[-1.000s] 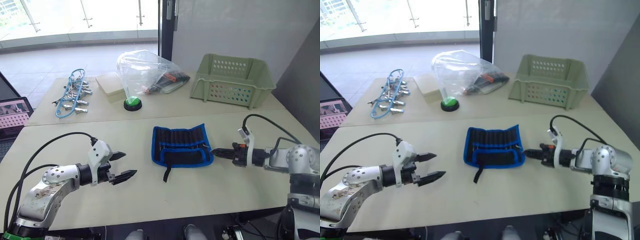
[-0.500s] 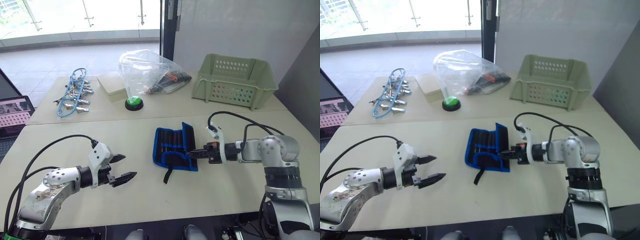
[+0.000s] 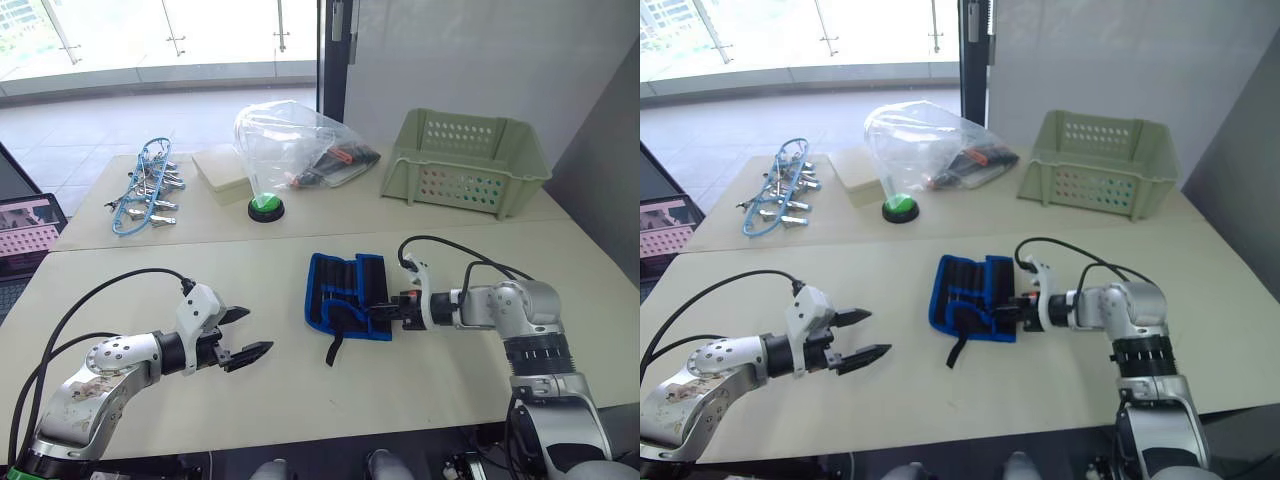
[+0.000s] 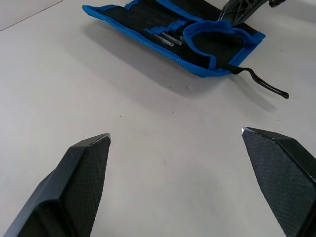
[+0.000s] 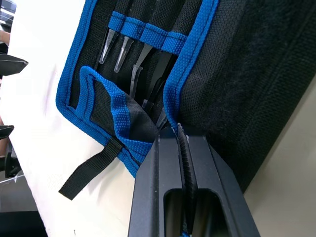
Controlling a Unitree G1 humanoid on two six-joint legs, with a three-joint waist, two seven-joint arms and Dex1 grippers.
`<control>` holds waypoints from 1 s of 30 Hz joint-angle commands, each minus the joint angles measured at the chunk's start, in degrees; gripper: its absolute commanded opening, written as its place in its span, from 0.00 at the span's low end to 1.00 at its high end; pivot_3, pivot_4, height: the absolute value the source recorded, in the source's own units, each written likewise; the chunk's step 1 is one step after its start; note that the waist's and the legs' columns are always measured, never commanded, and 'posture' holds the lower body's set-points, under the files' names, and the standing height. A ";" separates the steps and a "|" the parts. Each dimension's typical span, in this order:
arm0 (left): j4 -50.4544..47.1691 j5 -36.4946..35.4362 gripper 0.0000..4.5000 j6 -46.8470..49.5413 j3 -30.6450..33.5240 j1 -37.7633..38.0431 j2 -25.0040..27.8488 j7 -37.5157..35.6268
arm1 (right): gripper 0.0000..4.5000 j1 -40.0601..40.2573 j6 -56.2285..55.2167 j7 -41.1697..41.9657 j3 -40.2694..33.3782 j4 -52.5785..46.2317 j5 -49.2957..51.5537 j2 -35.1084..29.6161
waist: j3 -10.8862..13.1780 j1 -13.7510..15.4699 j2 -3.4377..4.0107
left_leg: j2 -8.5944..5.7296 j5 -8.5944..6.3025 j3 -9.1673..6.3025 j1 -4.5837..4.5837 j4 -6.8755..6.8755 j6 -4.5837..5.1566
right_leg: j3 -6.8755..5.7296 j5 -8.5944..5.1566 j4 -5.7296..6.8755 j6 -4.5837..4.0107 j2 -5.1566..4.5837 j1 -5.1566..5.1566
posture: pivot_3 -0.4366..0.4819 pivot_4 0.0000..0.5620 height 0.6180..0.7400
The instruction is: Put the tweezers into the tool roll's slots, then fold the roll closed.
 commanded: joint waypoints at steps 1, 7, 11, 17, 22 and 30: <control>-2.47 -0.42 1.00 -0.59 0.57 -0.09 0.08 0.04 | 0.14 1.95 -2.53 0.92 -0.54 0.88 -0.51 0.56 | -0.01 -0.02 -0.01 | 0.01 0.00 0.00 0.02 0.00 0.00 | 0.00 0.01 0.01 -0.02 0.01 0.01 | 0.48 0.27 1.00; -2.75 -0.61 1.00 -0.54 0.94 0.39 0.29 -0.27 | 0.58 1.85 -5.79 4.03 -5.84 -0.20 2.41 0.16 | -0.01 0.07 -0.01 | 0.00 0.02 -0.01 0.06 0.02 -0.04 | 0.00 0.03 0.06 -0.03 0.01 0.05 | 0.48 0.27 1.00; -2.02 -0.72 1.00 -0.60 1.03 -0.15 0.44 -0.73 | 0.88 0.81 -12.86 5.22 -11.62 -1.64 4.04 0.28 | -0.01 0.26 0.00 | -0.02 0.03 -0.01 0.02 0.01 -0.05 | 0.00 0.03 0.05 -0.02 0.00 0.01 | 0.48 0.27 1.00; -0.63 -0.96 1.00 -0.48 1.04 -1.46 0.50 -1.59 | 1.00 6.12 -29.92 10.28 -9.85 -10.18 -1.17 -1.90 | 0.00 0.06 0.00 | 0.05 0.04 0.00 -0.04 -0.03 -0.07 | -0.01 0.03 0.08 -0.02 0.06 -0.11 | 0.48 0.27 1.00; 1.23 -0.68 1.00 -0.60 0.42 -2.88 0.39 -2.34 | 0.87 9.70 -36.22 18.54 -6.19 -6.91 -3.86 -6.24 | 0.00 0.06 0.00 | 0.03 0.04 0.04 -0.05 -0.02 -0.07 | 0.00 0.03 -0.03 -0.01 0.03 -0.08 | 0.48 0.27 1.00; 1.42 -0.45 1.00 -0.92 0.15 -2.33 0.17 -2.74 | 0.27 15.43 -52.37 26.05 -1.68 -0.72 -10.85 -6.82 | 0.00 0.08 0.00 | 0.04 0.04 0.05 -0.04 -0.02 -0.07 | 0.01 0.03 -0.01 -0.02 0.03 -0.09 | 0.48 0.27 1.00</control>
